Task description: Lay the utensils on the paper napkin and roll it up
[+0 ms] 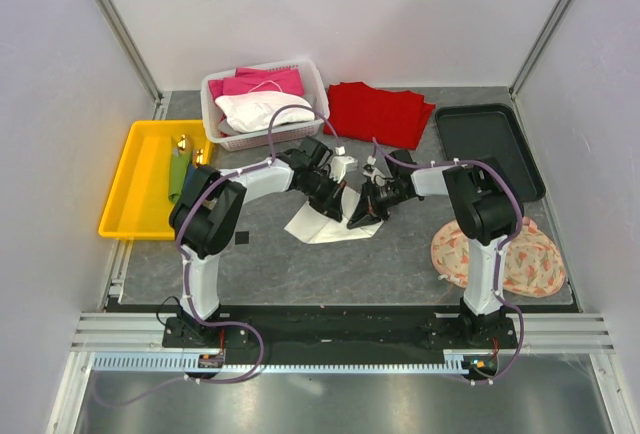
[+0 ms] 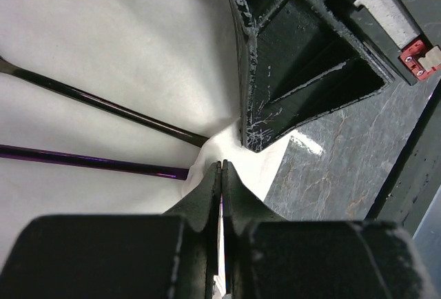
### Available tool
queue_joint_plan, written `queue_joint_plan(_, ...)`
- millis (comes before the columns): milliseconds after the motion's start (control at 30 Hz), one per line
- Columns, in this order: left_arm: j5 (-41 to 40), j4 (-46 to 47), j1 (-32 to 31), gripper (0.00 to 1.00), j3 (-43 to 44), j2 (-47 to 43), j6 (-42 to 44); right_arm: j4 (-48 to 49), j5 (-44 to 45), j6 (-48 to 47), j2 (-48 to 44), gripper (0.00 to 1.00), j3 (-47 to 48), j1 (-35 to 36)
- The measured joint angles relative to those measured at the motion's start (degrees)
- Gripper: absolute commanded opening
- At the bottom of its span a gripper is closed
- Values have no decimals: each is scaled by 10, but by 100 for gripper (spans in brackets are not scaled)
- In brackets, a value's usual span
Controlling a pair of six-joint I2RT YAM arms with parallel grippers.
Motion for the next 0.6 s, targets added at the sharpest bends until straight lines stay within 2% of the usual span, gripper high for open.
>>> queue_joint_plan(33, 0, -1, 0, 4, 2, 0, 0, -4, 0, -2, 0, 16, 1, -1)
queue_joint_plan(67, 0, 0, 0, 4, 5, 1, 0, -8, -1, -5, 0, 25, 3, -3)
queue_joint_plan(167, 0, 0, 0, 4, 8, 1, 0, -29, -4, -21, -4, 42, 7, -18)
queue_joint_plan(233, 0, 0, 0, 4, 9, 2, 0, -51, -4, -37, -12, 48, 14, -32)
queue_joint_plan(367, 0, 0, 2, 4, 11, 8, 0, -109, 11, -79, -39, 55, 40, -64)
queue_joint_plan(600, 0, 0, 3, 4, 15, 14, 0, -201, 54, -155, -65, 57, 67, -97)
